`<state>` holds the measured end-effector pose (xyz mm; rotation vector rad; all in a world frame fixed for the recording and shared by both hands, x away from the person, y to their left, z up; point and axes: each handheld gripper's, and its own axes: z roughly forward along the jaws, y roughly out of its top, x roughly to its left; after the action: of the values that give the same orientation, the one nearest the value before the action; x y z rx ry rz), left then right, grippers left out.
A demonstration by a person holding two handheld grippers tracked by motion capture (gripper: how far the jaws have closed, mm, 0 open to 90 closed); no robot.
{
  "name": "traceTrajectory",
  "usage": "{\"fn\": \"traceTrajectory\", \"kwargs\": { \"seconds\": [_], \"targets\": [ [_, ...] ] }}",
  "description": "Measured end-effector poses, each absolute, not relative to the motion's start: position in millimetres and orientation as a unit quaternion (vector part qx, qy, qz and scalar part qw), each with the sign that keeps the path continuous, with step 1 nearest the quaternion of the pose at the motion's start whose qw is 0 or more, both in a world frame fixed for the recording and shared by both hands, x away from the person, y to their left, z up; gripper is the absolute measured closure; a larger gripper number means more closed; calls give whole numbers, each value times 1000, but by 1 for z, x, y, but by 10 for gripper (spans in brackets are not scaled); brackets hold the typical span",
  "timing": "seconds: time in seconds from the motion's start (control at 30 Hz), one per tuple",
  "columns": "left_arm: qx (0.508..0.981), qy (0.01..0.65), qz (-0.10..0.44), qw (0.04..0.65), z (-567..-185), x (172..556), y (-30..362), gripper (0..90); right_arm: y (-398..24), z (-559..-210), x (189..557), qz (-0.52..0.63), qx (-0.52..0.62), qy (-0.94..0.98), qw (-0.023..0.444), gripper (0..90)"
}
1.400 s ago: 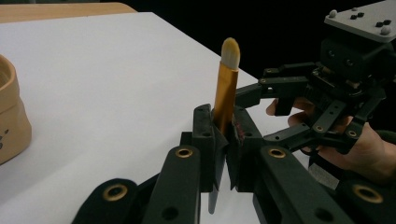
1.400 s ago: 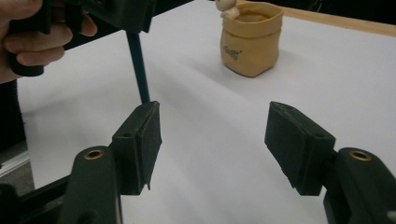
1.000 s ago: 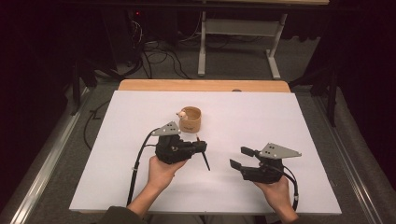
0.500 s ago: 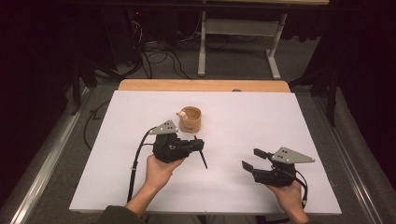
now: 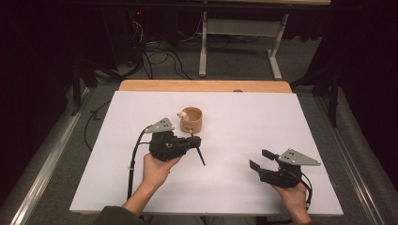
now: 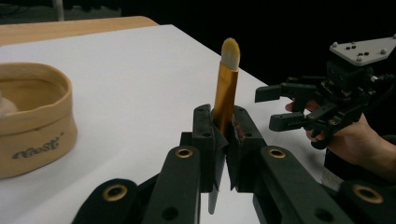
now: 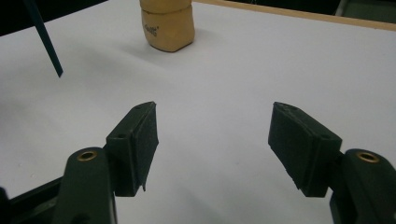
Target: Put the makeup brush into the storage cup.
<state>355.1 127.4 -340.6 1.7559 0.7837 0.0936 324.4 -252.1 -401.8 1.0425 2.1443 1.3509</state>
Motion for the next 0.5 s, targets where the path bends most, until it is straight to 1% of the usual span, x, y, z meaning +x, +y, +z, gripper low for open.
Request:
{"fn": "traceTrajectory", "kwargs": {
  "seconds": [0.1,0.5],
  "targets": [
    [747,338,47,571,-338,357,131,830,-254,-403,325,485,375,763,205,346],
    [742,350,81,566,-317,367,140,830,-255,-403,326,496,382,753,204,345]
  ]
}}
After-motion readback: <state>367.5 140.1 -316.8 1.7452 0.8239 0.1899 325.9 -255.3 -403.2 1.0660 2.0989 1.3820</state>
